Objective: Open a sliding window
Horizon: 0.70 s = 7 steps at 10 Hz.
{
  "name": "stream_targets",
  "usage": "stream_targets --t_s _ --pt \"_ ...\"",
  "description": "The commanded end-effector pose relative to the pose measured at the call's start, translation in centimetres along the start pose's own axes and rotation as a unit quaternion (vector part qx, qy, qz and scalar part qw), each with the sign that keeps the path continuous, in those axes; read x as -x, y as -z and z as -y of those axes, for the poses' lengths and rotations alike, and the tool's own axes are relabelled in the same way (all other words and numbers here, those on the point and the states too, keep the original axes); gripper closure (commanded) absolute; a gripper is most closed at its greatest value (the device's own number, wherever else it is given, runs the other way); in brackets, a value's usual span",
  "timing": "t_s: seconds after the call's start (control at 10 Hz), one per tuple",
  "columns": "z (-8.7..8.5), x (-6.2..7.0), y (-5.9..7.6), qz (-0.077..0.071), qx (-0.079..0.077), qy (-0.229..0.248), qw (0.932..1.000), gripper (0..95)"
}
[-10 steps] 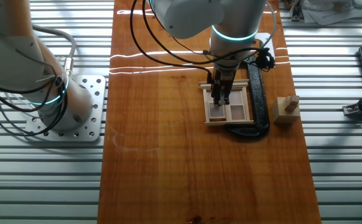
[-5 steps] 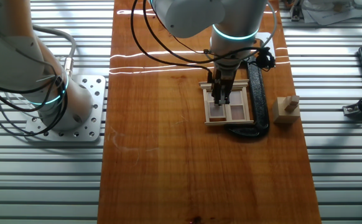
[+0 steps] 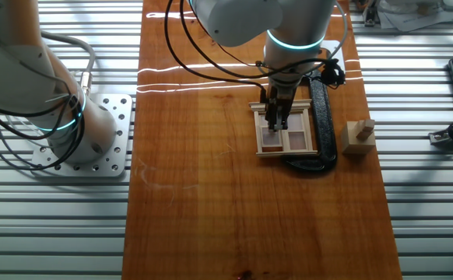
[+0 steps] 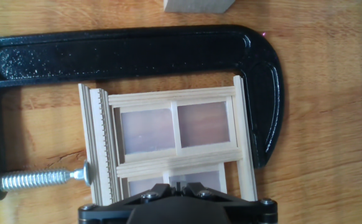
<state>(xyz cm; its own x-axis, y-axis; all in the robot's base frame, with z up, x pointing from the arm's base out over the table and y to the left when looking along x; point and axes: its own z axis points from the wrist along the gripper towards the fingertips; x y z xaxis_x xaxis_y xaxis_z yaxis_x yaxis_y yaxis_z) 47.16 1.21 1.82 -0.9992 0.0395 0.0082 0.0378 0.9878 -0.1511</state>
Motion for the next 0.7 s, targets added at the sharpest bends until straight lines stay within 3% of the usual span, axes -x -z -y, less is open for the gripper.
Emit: stream_targets --t_s 0.1,0.7 --pt "0.01 -0.05 0.06 0.000 0.001 0.001 1.0000 95.0" --pt "0.00 -0.04 0.06 0.000 0.002 0.010 0.9999 95.0"
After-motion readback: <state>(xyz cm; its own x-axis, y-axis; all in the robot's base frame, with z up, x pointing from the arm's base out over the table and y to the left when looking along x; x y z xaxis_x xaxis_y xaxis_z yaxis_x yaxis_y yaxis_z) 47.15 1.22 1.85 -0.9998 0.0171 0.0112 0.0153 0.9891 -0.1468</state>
